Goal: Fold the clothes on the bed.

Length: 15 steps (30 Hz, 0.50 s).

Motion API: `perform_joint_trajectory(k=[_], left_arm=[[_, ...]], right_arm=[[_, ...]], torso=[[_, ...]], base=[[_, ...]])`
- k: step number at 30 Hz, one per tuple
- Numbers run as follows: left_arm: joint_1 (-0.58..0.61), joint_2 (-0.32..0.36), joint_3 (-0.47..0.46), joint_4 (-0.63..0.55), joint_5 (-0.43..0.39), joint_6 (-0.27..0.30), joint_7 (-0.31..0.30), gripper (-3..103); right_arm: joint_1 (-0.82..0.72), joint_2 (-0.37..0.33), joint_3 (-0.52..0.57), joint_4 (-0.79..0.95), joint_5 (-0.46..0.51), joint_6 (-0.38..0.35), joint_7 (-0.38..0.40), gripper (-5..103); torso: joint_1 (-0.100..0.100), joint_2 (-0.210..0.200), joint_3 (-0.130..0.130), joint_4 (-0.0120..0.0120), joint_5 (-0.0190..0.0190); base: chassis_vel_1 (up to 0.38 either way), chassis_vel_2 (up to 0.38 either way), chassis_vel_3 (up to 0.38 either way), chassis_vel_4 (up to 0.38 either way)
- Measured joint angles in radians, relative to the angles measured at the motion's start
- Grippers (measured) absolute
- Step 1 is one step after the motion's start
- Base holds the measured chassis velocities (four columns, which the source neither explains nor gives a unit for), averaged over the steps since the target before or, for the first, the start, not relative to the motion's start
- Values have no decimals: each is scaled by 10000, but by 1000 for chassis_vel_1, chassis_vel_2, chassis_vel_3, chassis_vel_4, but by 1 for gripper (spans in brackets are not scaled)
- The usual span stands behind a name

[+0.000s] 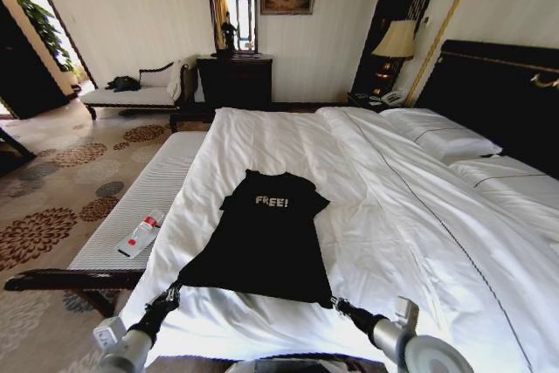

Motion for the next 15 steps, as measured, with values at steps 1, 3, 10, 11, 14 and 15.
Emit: perform_joint_trajectory(k=[1,3,10,11,14,15], left_arm=[[52,-2,-26,-149,0,0,-47,1],[87,1,-47,-273,-3,6,-95,1],[489,213,-51,-600,218,40,-203,1],[642,238,32,-573,392,4,-203,1],[1060,189,361,-418,846,-122,-168,1],[1060,189,361,-418,846,-122,-168,1]], right_arm=[[74,70,143,90,280,-67,232,0],[126,139,273,203,550,-144,441,0],[-23,280,435,680,956,-763,1189,0],[-69,290,330,628,777,-819,1205,0],[-216,355,105,397,345,-865,1207,0],[-216,355,105,397,345,-865,1207,0]], torso=[[0,0,0,0,0],[0,0,0,0,1],[0,0,0,-1,0],[0,0,0,-1,-1],[0,0,0,0,1],[0,0,0,0,1]], base=[[0,0,0,0],[0,0,0,0],[0,0,0,0],[0,0,0,0],[0,0,0,0],[0,0,0,0]])
